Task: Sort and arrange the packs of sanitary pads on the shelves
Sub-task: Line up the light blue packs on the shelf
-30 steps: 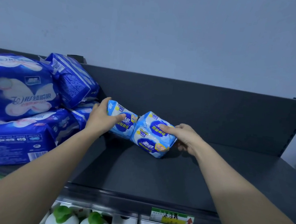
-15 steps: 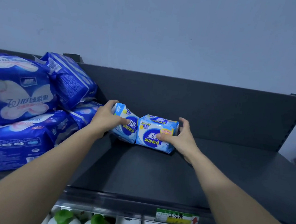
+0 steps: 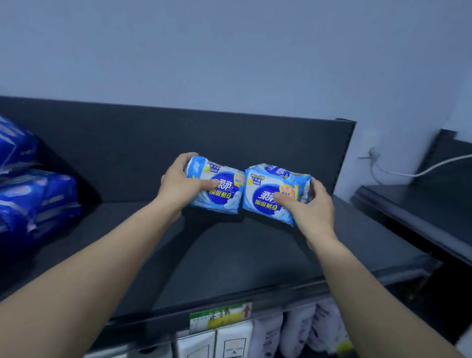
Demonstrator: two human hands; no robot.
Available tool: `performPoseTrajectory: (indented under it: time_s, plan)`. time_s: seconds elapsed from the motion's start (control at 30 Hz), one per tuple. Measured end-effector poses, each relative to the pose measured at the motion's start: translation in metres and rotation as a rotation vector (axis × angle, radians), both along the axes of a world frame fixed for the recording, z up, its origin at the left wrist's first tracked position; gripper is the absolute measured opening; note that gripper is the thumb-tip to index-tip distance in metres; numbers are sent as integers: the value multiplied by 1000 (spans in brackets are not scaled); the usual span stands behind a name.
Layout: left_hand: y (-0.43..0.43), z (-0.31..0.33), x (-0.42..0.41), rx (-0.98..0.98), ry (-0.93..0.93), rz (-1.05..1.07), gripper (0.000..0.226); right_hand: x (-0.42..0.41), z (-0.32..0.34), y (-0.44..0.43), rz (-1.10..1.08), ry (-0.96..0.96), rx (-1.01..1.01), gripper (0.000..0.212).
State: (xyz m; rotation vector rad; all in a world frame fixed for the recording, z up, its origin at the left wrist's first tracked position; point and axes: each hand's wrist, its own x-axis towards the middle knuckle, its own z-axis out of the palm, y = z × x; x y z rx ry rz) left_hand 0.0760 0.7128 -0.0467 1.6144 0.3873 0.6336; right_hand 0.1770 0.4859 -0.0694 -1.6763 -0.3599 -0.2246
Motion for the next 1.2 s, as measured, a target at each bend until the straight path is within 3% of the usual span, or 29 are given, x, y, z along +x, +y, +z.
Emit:
performPoseTrajectory:
  time_s: [0.33, 0.5, 0.9, 1.2]
  plan:
    - [-158, 11, 38, -70, -29, -416, 68, -20, 9, -182, -302, -10, 3, 59]
    - [-261, 10, 41, -112, -16, -569, 68, -51, 9, -293, -432, 14, 14, 80]
    - [-527, 0, 6, -154, -11, -868, 70, -180, 9, -555, -760, 16, -50, 58]
    - [-688, 4, -23, -164, 10, -1087, 68, -275, 9, -689, -981, 37, -12, 51]
